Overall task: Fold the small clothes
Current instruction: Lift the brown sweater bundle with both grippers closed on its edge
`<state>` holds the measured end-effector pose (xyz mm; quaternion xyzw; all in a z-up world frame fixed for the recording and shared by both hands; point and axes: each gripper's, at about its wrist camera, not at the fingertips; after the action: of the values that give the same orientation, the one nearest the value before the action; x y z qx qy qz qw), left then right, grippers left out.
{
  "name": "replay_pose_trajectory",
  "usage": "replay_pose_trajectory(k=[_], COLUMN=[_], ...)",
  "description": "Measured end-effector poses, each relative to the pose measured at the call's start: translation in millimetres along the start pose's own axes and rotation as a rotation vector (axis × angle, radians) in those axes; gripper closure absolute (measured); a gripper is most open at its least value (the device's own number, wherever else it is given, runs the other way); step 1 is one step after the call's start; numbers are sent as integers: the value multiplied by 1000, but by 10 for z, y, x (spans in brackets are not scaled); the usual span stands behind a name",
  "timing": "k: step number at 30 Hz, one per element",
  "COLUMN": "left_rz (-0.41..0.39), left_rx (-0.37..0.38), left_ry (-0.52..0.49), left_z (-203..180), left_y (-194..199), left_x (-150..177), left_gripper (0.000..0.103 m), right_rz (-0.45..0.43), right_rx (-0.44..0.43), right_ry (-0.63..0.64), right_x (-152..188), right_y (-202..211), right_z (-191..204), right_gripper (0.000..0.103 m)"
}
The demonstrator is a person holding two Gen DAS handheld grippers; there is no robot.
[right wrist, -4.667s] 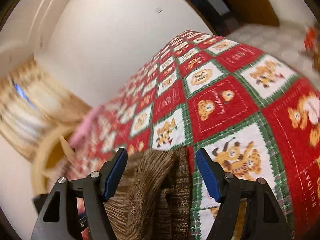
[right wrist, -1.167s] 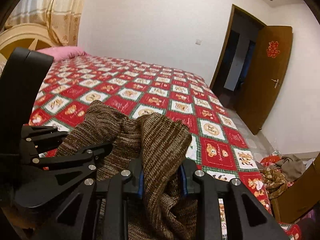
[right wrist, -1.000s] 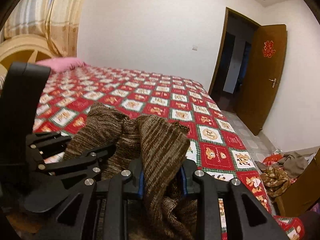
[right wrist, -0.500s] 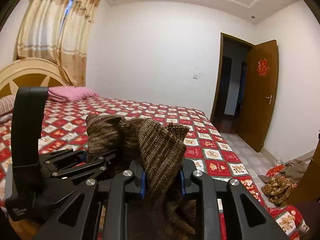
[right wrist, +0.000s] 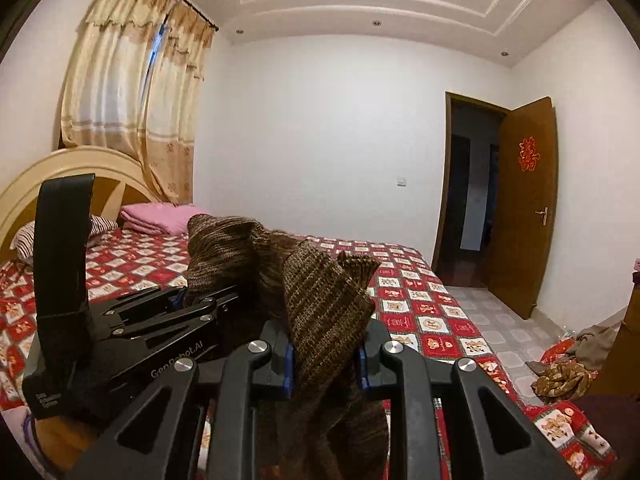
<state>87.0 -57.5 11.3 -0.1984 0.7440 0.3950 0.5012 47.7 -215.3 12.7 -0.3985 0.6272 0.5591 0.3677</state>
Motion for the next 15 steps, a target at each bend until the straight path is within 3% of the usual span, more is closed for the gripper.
replay_pose_trajectory(k=[6,15], left_rz=[3,136], left_rx=[77,224], left_ry=[-57,-20], left_z=[-296,-546], left_y=[240,33], left_x=[-17,28], left_gripper=[82,82], right_rz=[-21,40], right_rx=[8,36], right_ry=[-34,-97], right_x=[73,118], right_y=[372,572], right_z=[-47,-334], right_gripper=[80,81])
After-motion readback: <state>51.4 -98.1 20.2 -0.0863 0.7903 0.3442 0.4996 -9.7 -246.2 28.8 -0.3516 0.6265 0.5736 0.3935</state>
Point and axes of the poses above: each gripper's, at about its wrist camera, not at the fingertips, and y roughly against the way its jaws point, z to its left, x to its underside, and after that the axes turned 12 degrees about z, right-handed
